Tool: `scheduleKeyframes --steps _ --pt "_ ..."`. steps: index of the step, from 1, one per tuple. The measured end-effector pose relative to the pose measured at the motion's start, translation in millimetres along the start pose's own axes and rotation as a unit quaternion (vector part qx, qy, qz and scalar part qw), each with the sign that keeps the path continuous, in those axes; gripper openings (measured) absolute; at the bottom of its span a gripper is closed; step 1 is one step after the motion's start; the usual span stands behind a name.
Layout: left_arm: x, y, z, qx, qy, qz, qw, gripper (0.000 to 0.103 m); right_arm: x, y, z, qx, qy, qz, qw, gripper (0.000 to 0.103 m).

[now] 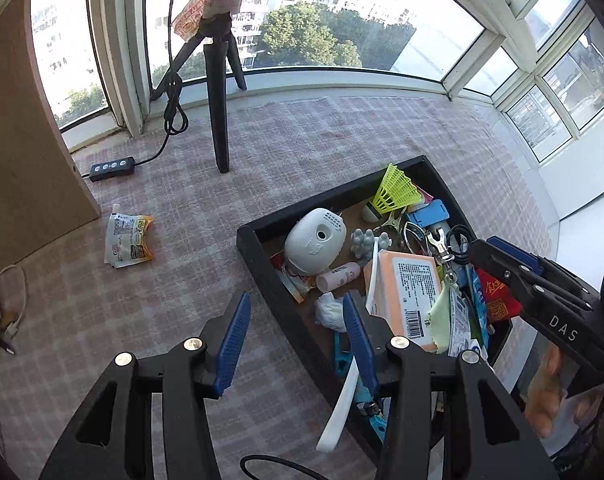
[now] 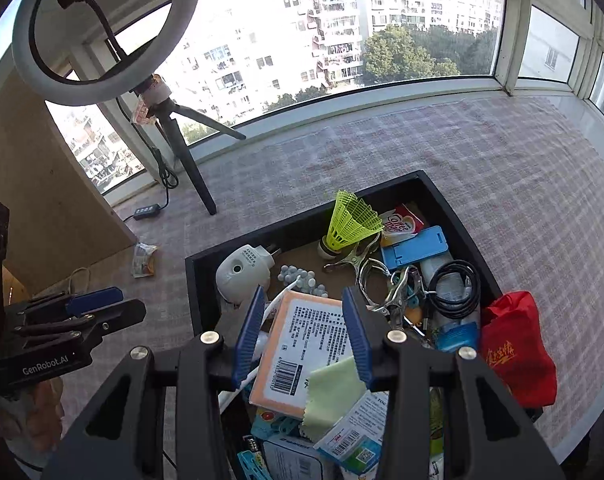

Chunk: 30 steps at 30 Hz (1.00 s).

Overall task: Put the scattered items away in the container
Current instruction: 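Carry the bottle and clip over the tray and open both grippers, then move both grippers back toward the blue utility knife and white cable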

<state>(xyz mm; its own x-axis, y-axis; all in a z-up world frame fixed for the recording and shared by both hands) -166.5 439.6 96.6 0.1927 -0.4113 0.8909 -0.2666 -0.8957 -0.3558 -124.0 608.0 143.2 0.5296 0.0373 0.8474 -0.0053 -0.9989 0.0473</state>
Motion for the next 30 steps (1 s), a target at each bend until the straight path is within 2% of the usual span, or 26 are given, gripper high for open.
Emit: scheduleKeyframes --steps 6,11,16,21,25,30 --pt "23.1 79.8 -1.2 0.051 -0.022 -0.031 0.9980 0.045 -14.4 63.3 -7.4 0.050 0.007 -0.030 0.998 0.040" --pt "46.3 159.1 6.8 0.104 -0.038 -0.057 0.9921 0.045 -27.1 129.9 -17.0 0.109 0.009 -0.064 0.992 0.040" --pt "70.8 239.5 18.8 0.161 -0.057 -0.082 0.9818 0.045 -42.1 203.7 -21.9 0.180 0.016 -0.098 0.979 0.040" --pt "92.4 313.3 42.2 0.194 -0.067 -0.111 0.9724 0.045 -57.3 275.7 -19.2 0.248 0.032 -0.126 0.960 0.040" --pt "113.0 382.1 70.9 0.242 -0.069 -0.141 0.9574 0.045 -67.4 331.8 -13.9 0.285 0.047 -0.158 0.944 0.040" --pt "141.4 468.4 110.3 0.332 -0.070 -0.164 0.9264 0.045 -72.6 406.0 -4.2 0.342 0.056 -0.186 0.919 0.040"
Point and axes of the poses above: each gripper's, at about its wrist camera, not at the fingertips, and x roughly against the way its jaws point, y to its left, z to its underside, the point moved 10 cm from there along -x, roughly the way its jaws point, and after that the axes turned 13 degrees about x, right-handed, at the moved point
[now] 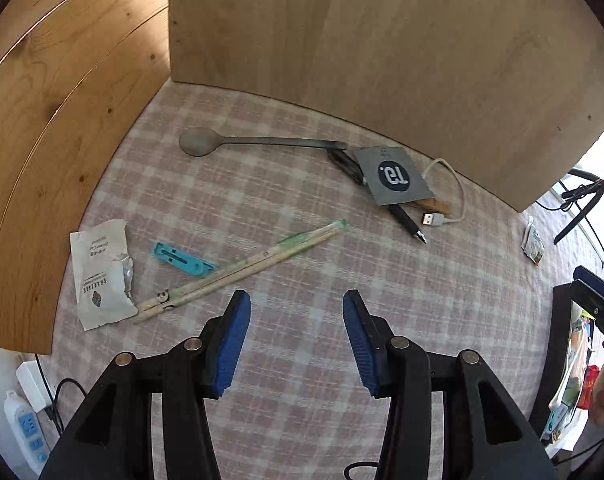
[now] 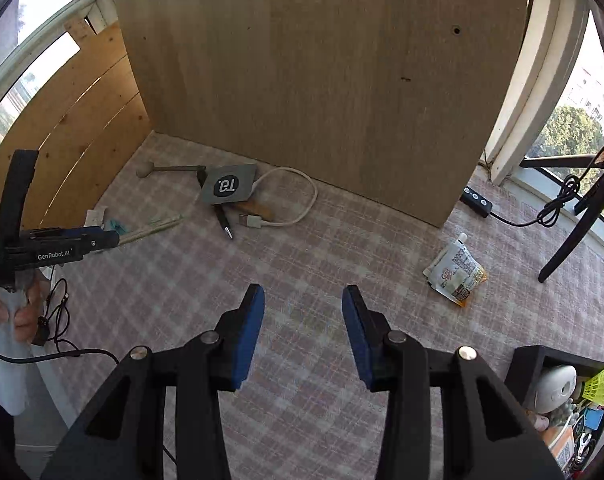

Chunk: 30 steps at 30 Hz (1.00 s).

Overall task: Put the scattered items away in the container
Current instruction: 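Move both grippers back toward the blue utility knife and white cable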

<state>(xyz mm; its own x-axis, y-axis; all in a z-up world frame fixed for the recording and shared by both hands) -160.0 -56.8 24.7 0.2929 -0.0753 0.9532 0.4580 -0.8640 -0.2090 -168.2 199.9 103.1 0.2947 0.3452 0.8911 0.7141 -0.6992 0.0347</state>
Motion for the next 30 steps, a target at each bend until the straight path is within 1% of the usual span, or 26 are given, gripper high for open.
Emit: scheduleKeyframes --steps 3,5,7,9,11,14,20,25,29,30 --pt "2.1 38.8 -13.8 0.025 -0.009 -0.019 0.9995 0.045 -18.1 25.9 -20.0 0.014 0.007 -0.015 1.000 0.040" --pt "1.5 55.8 -21.4 0.038 -0.008 -0.020 0.9990 0.045 -30.5 36.7 -31.5 0.022 0.012 -0.018 1.000 0.040" --pt "-2.5 67.2 -27.8 0.052 -0.002 -0.022 0.9984 0.045 -46.6 38.6 -40.0 0.006 0.027 -0.027 0.999 0.040" --pt "-7.5 73.5 -32.7 0.072 0.004 -0.016 0.9973 0.045 -60.2 33.9 -47.6 -0.019 0.040 -0.031 0.999 0.040" --pt "-15.2 73.0 -35.6 0.086 0.014 -0.010 0.9962 0.045 -69.7 26.9 -56.1 -0.036 0.039 -0.020 0.998 0.040" --pt "-27.7 71.2 -36.8 0.096 0.027 -0.018 0.9948 0.045 -83.8 16.7 -63.6 -0.058 0.044 -0.012 0.997 0.040" --pt "-49.4 62.9 -29.6 0.099 0.057 -0.022 0.9932 0.044 -104.4 -4.5 -68.1 -0.085 0.054 0.001 0.995 0.038" --pt "-60.8 61.5 -25.6 0.099 0.070 -0.031 0.9921 0.041 -117.6 -20.5 -66.7 -0.104 0.061 0.012 0.993 0.038" --pt "-65.4 58.0 -25.6 0.102 0.071 -0.028 0.9918 0.040 -129.8 -30.7 -67.3 -0.114 0.066 0.020 0.991 0.037" --pt "-66.2 56.7 -25.2 0.101 0.071 -0.027 0.9920 0.038 -132.8 -32.9 -67.2 -0.117 0.067 0.023 0.991 0.036"
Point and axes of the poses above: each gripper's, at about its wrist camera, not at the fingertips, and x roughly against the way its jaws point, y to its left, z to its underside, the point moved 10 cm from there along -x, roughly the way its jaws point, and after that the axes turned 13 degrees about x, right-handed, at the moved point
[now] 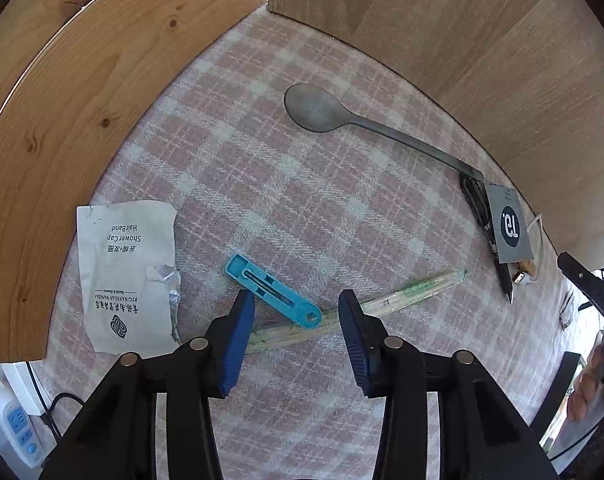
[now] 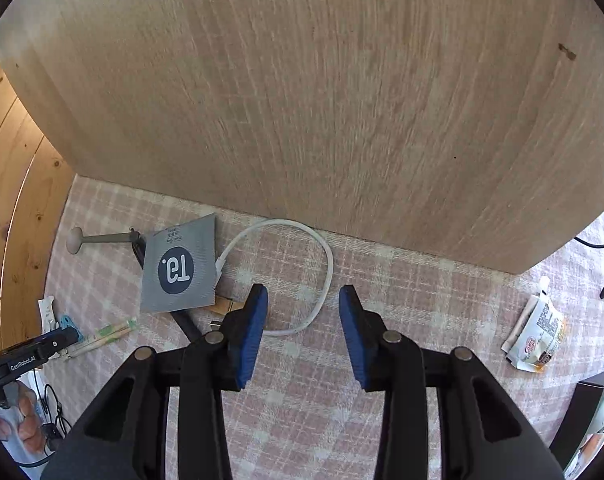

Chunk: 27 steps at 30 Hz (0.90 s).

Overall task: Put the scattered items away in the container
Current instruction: 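Grasp the blue utility knife with the left gripper while the right gripper grasps the white USB cable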

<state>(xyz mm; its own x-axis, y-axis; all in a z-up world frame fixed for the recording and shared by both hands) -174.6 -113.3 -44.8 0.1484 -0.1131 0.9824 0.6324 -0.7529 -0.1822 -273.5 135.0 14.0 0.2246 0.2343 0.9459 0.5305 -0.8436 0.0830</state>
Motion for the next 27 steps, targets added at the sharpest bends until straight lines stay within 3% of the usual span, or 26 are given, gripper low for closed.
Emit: scheduleKeyframes --steps 4,14,17,19,21,27 --pt "-4.9 -3.3 2.5 -0.005 0.002 -0.003 1.0000 0.030 -11.4 -0.9 -3.4 -0.003 0.004 0.002 1.000 0.031" --pt "-8.3 -1.1 -3.9 0.000 -0.008 -0.014 0.9999 0.030 -30.3 8.6 -10.9 0.009 0.014 0.014 1.000 0.026" --pt "-8.2 -1.1 -6.6 -0.002 -0.014 -0.020 0.9997 0.027 -34.8 8.4 -11.7 0.002 0.019 0.010 1.000 0.016" --pt "-9.0 -1.2 -7.5 0.001 -0.013 -0.017 0.9998 0.016 -37.6 7.3 -11.2 -0.003 0.024 0.005 1.000 0.012" --pt "-10.1 -1.8 -6.9 -0.003 -0.015 -0.017 0.9997 0.011 -37.5 5.1 -11.7 -0.003 0.022 0.006 1.000 0.009" --pt "-8.9 -3.3 -4.1 -0.008 -0.028 -0.016 0.9995 0.011 -35.4 -7.6 -9.6 -0.024 0.023 -0.010 0.999 0.001"
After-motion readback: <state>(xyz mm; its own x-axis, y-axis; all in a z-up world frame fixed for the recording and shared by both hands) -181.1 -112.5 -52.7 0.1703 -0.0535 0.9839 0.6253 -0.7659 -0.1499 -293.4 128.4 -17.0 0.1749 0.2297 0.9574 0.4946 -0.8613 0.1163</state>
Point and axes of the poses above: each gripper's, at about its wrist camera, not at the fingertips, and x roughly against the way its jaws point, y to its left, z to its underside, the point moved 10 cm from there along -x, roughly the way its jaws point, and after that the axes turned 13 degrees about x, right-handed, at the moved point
